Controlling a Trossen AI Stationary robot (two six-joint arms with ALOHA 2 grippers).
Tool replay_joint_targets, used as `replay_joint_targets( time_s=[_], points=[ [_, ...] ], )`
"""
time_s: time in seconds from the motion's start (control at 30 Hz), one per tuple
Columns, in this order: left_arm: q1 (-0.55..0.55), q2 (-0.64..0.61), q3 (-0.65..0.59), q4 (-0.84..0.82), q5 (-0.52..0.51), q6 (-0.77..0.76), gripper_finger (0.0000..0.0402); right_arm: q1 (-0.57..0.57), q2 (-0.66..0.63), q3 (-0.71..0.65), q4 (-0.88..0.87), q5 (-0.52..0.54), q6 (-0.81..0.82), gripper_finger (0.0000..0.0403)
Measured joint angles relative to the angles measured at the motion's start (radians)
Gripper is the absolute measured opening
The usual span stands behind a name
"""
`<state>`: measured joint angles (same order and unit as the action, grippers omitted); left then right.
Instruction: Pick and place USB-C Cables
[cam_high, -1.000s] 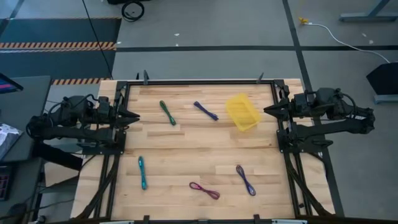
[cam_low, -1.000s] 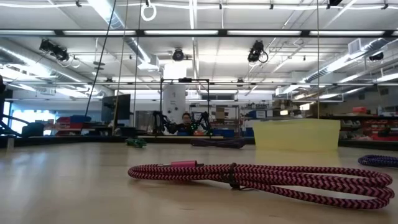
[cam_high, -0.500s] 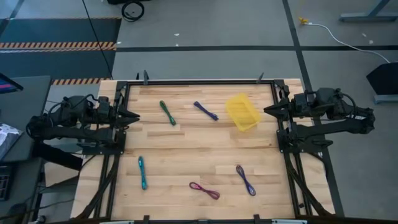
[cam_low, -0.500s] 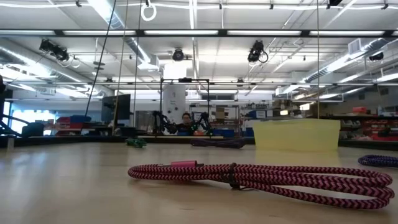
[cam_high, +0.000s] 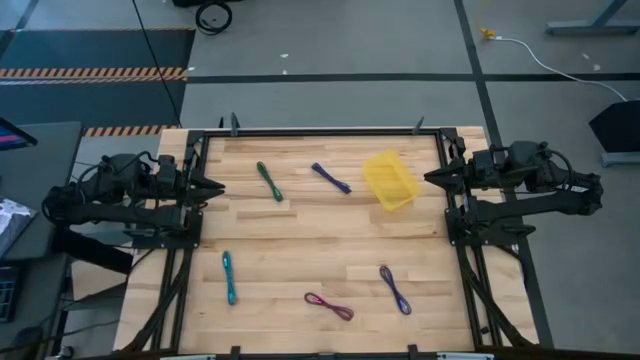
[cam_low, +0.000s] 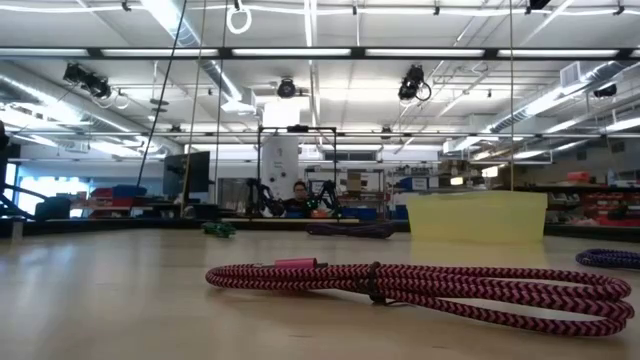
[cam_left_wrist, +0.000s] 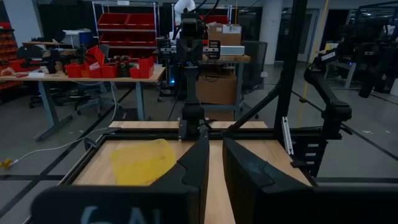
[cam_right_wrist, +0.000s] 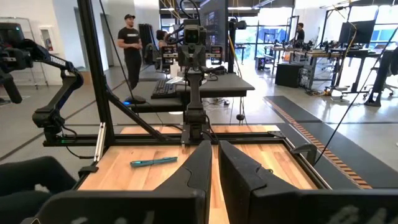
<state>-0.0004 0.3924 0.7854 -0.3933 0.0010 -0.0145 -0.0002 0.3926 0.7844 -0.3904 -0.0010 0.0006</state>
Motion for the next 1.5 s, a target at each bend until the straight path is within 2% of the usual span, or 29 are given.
replay_joint_targets(
  time_s=[0.93, 1.33, 1.5],
  points=[
    [0.0, 0.0, 0.0, 0.028, 0.0, 0.027, 0.0052, 0.0, 0.0, 0.0, 0.0, 0.0, 0.0, 0.0037],
    [0.0, 0.0, 0.0, 0.031, 0.0, 0.026, 0.0052, 0.0, 0.0, 0.0, 0.091, 0.016, 0.0, 0.0037],
    [-0.001, 0.0, 0.0, 0.083, 0.0, 0.024, 0.0052, 0.0, 0.0, 0.0, 0.091, 0.008, 0.0, 0.0037]
  ],
)
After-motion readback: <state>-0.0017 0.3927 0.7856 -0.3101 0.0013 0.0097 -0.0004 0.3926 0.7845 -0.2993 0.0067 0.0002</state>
